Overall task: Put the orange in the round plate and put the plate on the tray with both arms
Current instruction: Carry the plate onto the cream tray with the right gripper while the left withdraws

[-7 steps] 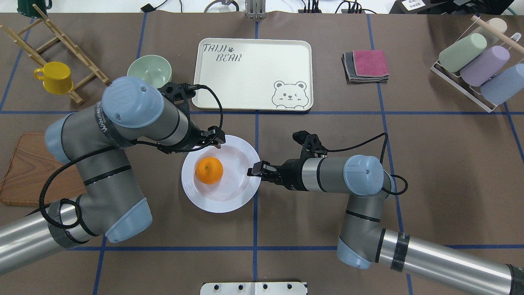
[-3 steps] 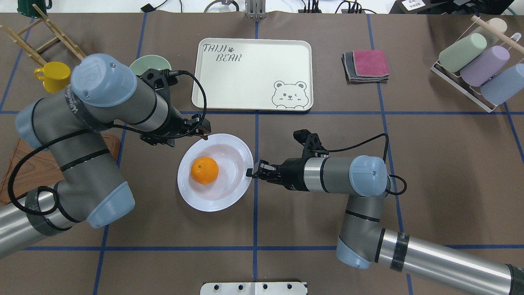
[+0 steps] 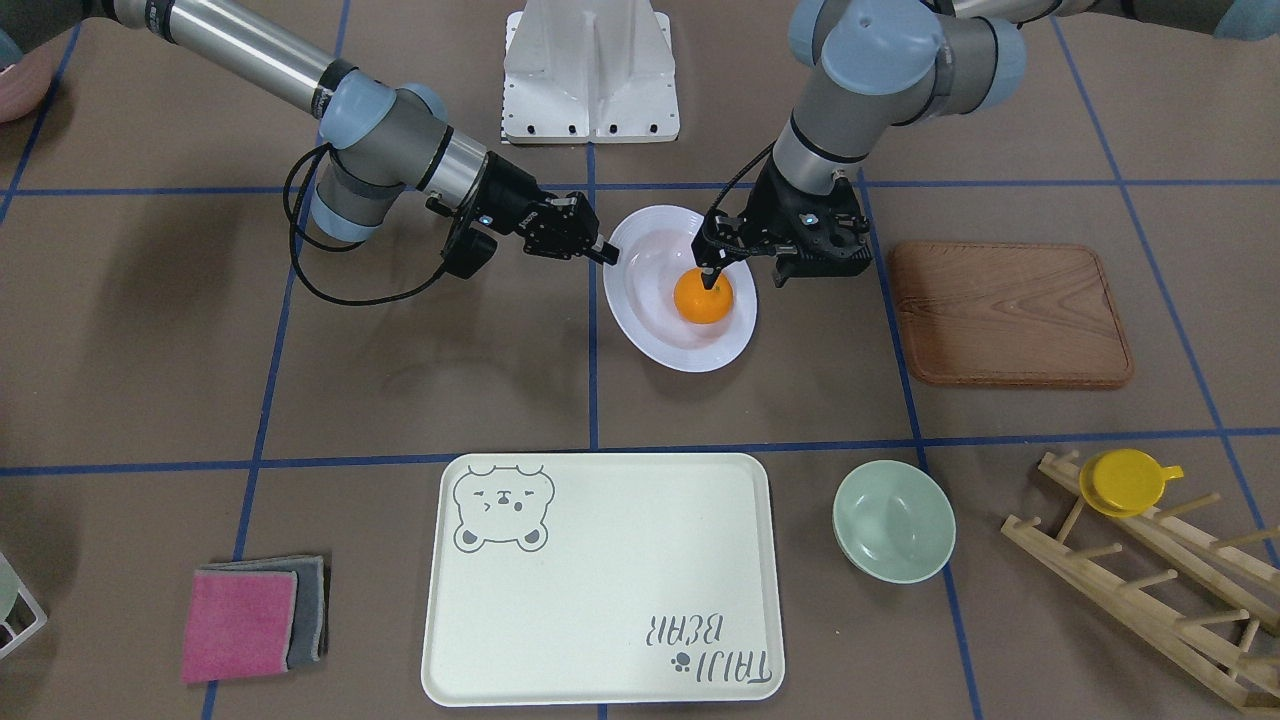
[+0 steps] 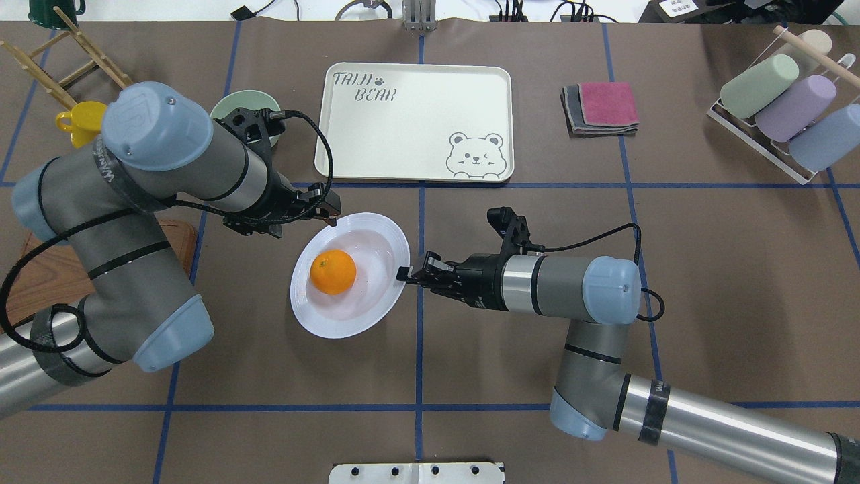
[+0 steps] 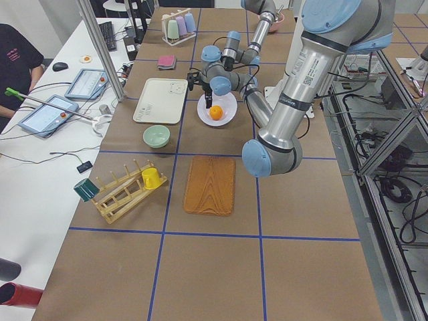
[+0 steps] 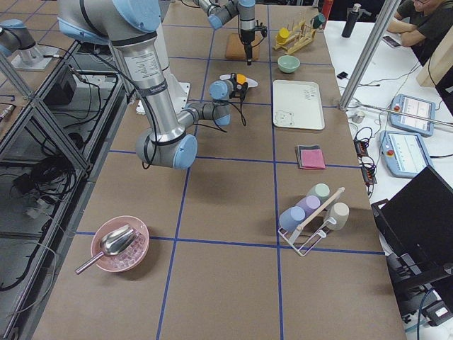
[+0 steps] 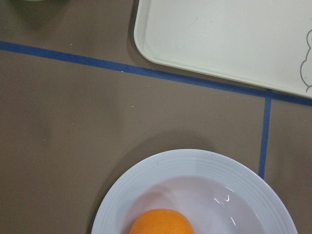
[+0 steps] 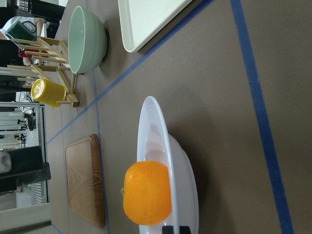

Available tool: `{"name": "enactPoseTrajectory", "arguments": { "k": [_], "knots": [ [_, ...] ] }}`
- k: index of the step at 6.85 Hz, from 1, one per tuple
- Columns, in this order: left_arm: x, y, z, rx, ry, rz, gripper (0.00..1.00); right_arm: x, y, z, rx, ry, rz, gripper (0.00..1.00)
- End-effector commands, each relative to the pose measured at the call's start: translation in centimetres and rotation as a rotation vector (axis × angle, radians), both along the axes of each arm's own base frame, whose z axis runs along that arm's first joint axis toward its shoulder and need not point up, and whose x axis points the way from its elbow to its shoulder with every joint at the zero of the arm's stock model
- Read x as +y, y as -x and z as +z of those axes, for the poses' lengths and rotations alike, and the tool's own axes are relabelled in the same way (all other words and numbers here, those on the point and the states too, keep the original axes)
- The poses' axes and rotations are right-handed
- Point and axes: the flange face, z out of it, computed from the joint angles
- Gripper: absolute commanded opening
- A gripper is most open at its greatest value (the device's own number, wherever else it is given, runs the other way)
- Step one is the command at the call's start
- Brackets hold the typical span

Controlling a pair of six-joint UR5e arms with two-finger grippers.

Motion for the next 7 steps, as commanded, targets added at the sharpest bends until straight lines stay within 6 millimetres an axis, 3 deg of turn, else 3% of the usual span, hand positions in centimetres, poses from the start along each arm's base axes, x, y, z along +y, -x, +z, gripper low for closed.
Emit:
{"name": "enactPoseTrajectory", "arguments": {
  "k": [1,2,3,4,5,7],
  "knots": [
    [-0.4,1.9,0.7,-0.005,-0.009,-0.015,0.9,-1.7,-1.8,-1.1,-0.106,0.065,0.077,0.0],
    [-1.3,5.0,3.0,-0.028,-0.052,0.013,0.9,-4.0,-3.5,-2.2,-0.161,0.122,0.131,0.0],
    [-2.8,8.4,5.1,-0.05,-0.09,0.031,0.9,-5.3,-3.9,-2.1,-0.182,0.167,0.224,0.0],
    [-4.4,11.8,6.7,-0.064,-0.125,0.047,0.89,-6.9,-3.2,-1.8,-0.186,0.207,0.306,0.0],
    [-5.9,15.4,8.6,-0.086,-0.166,0.06,0.89,-8.7,-1.2,-1.0,-0.153,0.229,0.364,0.0],
    [-7.1,19.3,12.8,-0.156,-0.241,0.102,0.89,-12.3,2.4,-0.6,-0.05,0.27,0.452,0.0]
  ]
}}
